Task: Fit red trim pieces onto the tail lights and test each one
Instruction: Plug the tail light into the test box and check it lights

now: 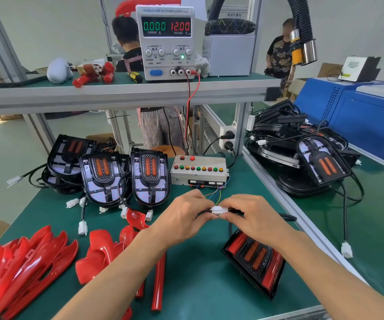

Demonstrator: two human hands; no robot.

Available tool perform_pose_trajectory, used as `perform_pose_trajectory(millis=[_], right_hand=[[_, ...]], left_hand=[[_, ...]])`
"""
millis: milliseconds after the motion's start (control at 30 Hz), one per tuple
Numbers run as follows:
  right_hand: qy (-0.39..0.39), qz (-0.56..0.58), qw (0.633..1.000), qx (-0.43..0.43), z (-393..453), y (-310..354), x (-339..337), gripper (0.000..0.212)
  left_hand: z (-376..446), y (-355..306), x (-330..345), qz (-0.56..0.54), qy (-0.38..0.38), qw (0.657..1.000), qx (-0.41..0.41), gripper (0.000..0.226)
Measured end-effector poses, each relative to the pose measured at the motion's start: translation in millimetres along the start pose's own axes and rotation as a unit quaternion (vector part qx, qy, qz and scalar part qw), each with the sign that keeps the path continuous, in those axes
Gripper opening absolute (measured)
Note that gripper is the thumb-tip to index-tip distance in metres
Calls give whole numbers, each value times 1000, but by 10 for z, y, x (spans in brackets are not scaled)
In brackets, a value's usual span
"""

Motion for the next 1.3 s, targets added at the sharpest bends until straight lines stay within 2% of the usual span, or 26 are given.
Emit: perform_pose_trajectory(millis=[233,433,567,633,700,767,800,833,900,933,967,1067,1167,1233,1300], right_hand=[[14,-16,1000,-1,-17,-34,12,17],[10,-50,999,-5,-69,-16,-13,36],[21,-102,995,-9,-75,31,-31,31],[-21,-117,993,-7,-133,73,-135,33],[-125,-67,989,51,-348,88,-348,40],[-277,-10,942,191,-789,43,-578,25],[-333,19,899,284,-1068,-3,-615,22],[-351,47,856,377,-1334,-24,-570,29],[-280,95,804,516,-1722,-27,-319,36],[-236,132,788,553,-1822,1,-187,35],[-207,181,772,573,-1866,32,-80,34],[-190,333,706,596,-1819,83,97,30],[-161,447,646,598,-1650,89,237,34],[-172,489,621,588,-1568,74,316,35],[-190,504,610,581,-1501,70,381,35]], left_hand=[[-33,-8,26,-1,6,1000,-3,17],[-49,-6,82,-9,6,1000,-16,15],[-52,22,100,-14,14,999,-32,17],[-46,57,88,2,4,999,-37,19],[-64,129,59,16,-11,998,-61,22],[-104,178,44,26,-8,996,-81,24],[-123,179,49,31,-5,996,-82,23],[-136,170,57,35,-4,996,-81,23],[-146,149,78,46,-9,995,-87,22],[-144,152,90,55,-16,994,-98,21],[-139,164,104,64,-23,991,-113,20],[-113,159,139,73,-42,986,-141,19],[-77,125,169,65,-49,984,-155,20],[-64,127,173,55,-57,981,-179,22],[-54,134,185,52,-60,977,-196,23]])
Point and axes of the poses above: each hand's wrist, its own z-axis towards the middle knuckle, its own x-axis out of the palm, y = z × x, the point moved 5 cm from there along z, towards the middle knuckle, and after that the axes turned 3 degrees about z, right-handed, at the moved point
